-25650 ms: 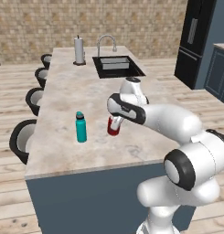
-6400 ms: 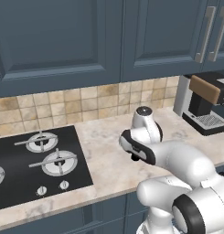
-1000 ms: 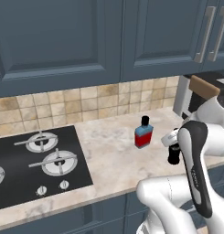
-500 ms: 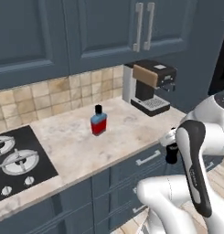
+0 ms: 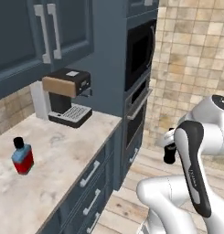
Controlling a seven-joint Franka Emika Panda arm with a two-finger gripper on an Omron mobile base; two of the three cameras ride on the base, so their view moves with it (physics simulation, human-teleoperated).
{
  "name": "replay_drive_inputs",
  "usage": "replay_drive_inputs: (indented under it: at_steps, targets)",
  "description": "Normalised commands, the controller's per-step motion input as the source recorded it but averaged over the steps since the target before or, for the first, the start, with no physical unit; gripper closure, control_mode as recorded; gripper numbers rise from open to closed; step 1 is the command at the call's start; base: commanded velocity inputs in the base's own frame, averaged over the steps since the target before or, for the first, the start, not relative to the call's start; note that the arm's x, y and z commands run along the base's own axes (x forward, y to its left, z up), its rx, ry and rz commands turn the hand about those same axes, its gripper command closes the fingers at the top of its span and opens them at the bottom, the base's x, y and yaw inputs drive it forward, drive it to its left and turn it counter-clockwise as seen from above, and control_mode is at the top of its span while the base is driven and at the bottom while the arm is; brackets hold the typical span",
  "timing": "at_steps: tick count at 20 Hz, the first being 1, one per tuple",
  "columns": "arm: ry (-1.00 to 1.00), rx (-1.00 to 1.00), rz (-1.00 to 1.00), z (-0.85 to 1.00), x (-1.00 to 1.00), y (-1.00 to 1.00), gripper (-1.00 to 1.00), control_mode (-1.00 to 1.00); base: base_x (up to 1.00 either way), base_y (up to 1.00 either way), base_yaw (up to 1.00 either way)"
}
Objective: Move the drinks to the dining counter.
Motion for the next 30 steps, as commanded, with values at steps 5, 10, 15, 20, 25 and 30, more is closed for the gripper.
replay_drive_inputs:
  at_steps: [5,10,15,20,25,30]
  targets:
    - [0.00,0.00,0.00,0.00,0.00,0.00,1.00,1.00,0.00,-0.36,-0.89]
    - [0.00,0.00,0.00,0.00,0.00,0.00,1.00,1.00,0.00,-0.37,-0.89]
    - [0.00,0.00,0.00,0.00,0.00,0.00,1.00,1.00,0.00,-0.39,-0.88]
    - [0.00,0.00,0.00,0.00,0.00,0.00,1.00,1.00,0.00,-0.36,-0.88]
    - [0.00,0.00,0.00,0.00,0.00,0.00,1.00,1.00,0.01,-0.42,-0.82]
    - [0.00,0.00,0.00,0.00,0.00,0.00,1.00,1.00,0.08,-0.33,-0.77]
